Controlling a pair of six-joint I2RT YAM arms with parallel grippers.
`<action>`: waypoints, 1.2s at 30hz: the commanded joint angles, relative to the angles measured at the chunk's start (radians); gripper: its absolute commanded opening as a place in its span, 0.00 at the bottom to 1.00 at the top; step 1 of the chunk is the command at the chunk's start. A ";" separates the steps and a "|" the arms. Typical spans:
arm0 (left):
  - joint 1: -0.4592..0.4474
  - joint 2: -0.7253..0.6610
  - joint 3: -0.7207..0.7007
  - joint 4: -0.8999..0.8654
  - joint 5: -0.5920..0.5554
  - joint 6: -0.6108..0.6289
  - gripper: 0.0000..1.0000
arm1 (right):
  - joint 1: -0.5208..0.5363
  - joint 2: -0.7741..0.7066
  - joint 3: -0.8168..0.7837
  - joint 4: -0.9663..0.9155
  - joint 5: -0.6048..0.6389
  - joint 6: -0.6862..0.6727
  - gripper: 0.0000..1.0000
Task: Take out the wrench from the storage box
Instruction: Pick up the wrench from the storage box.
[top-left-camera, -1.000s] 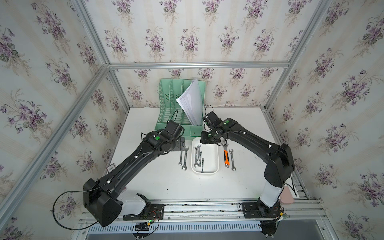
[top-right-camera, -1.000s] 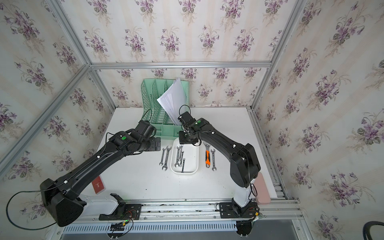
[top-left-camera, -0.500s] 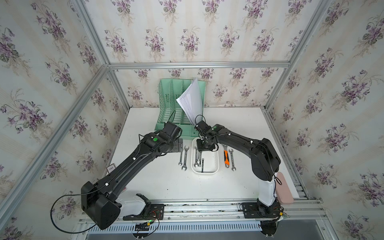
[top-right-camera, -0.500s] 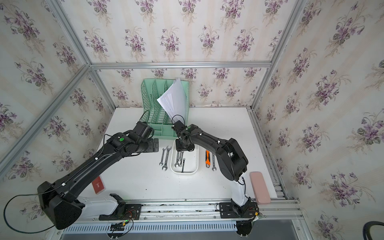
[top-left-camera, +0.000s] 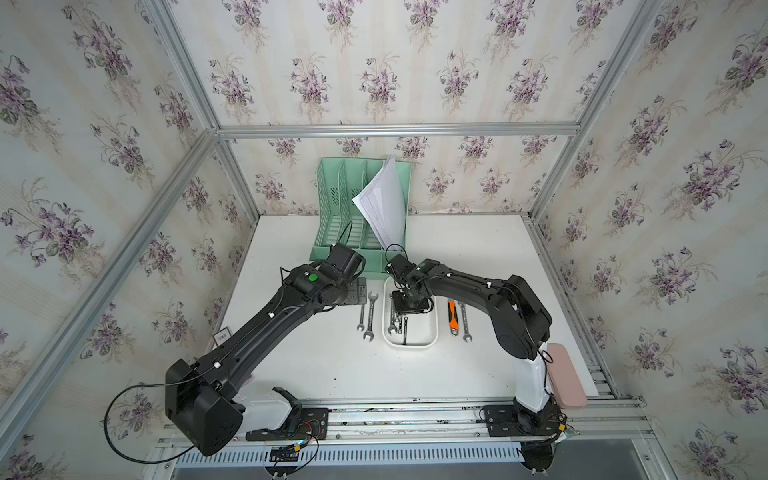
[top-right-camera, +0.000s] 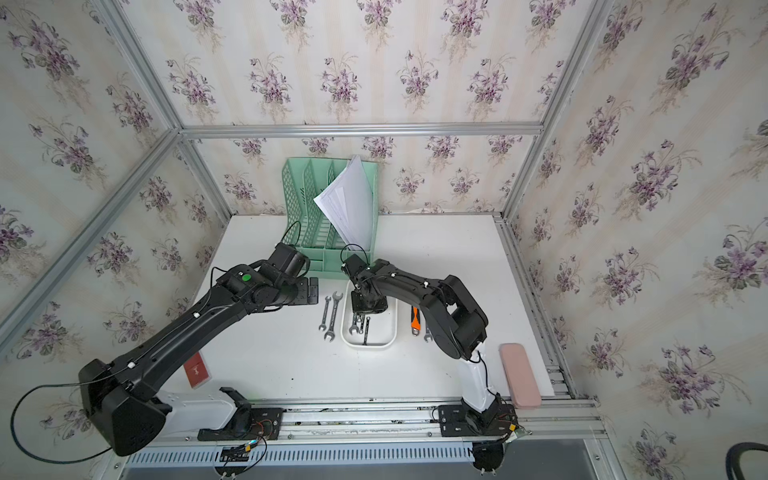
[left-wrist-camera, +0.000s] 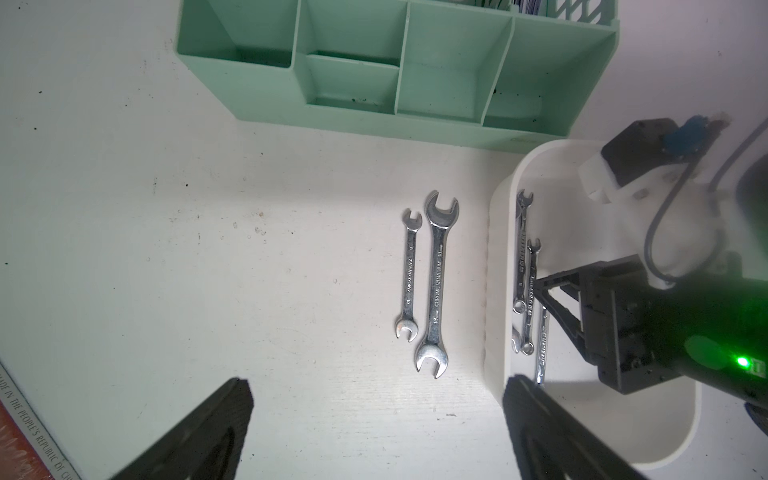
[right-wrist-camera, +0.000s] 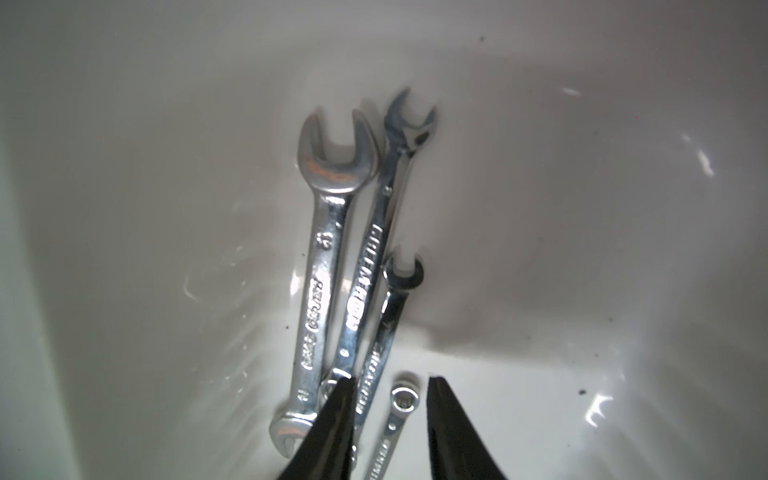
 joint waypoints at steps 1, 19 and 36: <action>0.001 0.008 0.002 0.008 0.008 -0.008 0.99 | 0.003 -0.034 -0.034 -0.002 0.012 0.023 0.38; 0.001 0.030 0.006 0.017 0.017 -0.013 0.99 | 0.028 -0.008 -0.113 0.054 -0.032 0.031 0.25; 0.001 0.039 0.008 0.008 0.009 -0.013 0.99 | -0.023 0.062 -0.017 0.024 0.005 -0.013 0.10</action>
